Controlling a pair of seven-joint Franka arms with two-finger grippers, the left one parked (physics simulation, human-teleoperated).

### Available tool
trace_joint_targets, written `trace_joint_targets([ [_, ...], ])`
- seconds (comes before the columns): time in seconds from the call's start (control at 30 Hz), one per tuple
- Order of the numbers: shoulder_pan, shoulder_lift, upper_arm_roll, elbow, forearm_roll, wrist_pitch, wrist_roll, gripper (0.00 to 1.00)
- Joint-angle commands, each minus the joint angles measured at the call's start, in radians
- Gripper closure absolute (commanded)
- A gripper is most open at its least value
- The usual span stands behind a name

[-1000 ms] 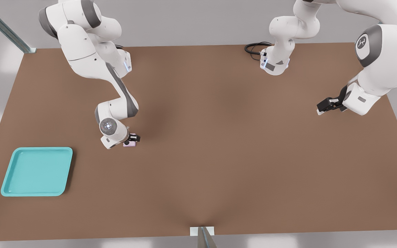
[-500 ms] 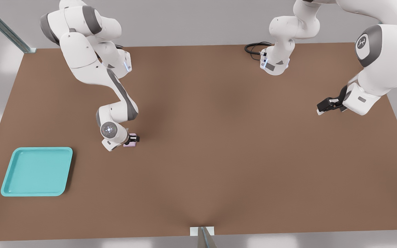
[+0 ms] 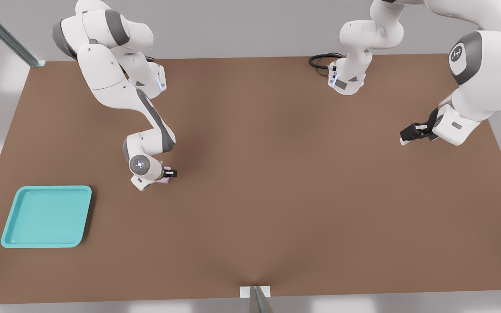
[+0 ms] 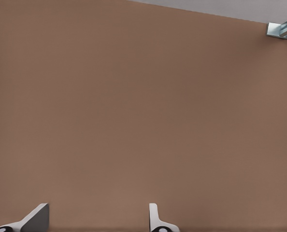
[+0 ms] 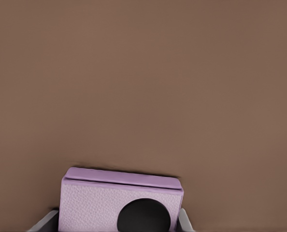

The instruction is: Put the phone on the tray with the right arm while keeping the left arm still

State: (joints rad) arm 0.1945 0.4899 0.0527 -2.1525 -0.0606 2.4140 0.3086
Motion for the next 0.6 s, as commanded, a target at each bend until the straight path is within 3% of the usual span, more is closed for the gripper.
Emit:
trace_joint_targets([
  [0.0,0.000,-0.001,-0.001,0.002,-0.002,-0.001,-0.028,0.22],
  [0.17,-0.007,-0.013,-0.017,0.013,-0.002,-0.003,-0.040,0.22],
  [0.43,-0.158,-0.122,-0.040,0.049,-0.004,-0.042,-0.256,0.22],
  [0.57,-0.216,-0.110,-0.140,0.088,-0.004,-0.033,-0.479,0.21],
])
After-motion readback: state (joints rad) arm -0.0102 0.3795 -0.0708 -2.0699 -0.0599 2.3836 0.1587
